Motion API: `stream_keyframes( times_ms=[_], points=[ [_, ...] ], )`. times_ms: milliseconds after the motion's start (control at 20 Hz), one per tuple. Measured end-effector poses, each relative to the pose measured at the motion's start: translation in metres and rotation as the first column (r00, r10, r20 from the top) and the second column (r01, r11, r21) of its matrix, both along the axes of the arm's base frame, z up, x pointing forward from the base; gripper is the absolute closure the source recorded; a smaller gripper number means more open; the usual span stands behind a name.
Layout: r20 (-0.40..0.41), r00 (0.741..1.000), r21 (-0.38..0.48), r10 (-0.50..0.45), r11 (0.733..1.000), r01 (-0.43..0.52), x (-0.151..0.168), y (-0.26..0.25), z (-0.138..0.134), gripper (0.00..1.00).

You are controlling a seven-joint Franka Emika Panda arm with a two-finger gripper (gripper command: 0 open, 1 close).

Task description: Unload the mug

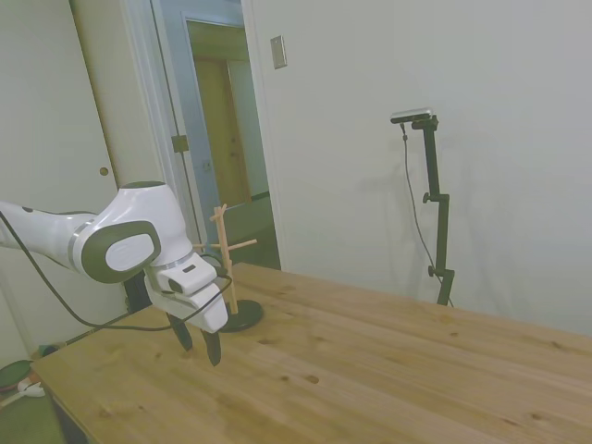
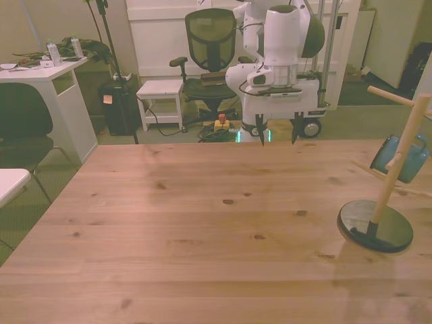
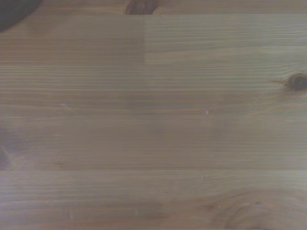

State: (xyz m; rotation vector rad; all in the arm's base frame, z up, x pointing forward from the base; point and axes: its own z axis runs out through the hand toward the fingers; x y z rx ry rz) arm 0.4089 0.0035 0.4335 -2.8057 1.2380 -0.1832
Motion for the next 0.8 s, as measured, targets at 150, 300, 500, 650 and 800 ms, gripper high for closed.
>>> stream_keyframes(
  times_ms=[150,300,500,650,800],
  points=[
    [0.011,0.999,0.004,0.037,0.999,-0.037,0.001,0.005,0.0,0.0],
    [0.082,0.994,0.007,0.075,0.997,-0.075,0.009,0.012,0.005,0.0],
    [0.177,0.977,0.013,0.122,0.992,-0.126,0.017,0.032,0.013,0.0],
    [0.232,0.961,0.02,0.15,0.987,-0.159,0.021,0.055,0.018,0.0],
    [0.27,0.946,0.013,0.18,0.982,-0.19,0.03,0.079,0.022,0.0]
  ],
)
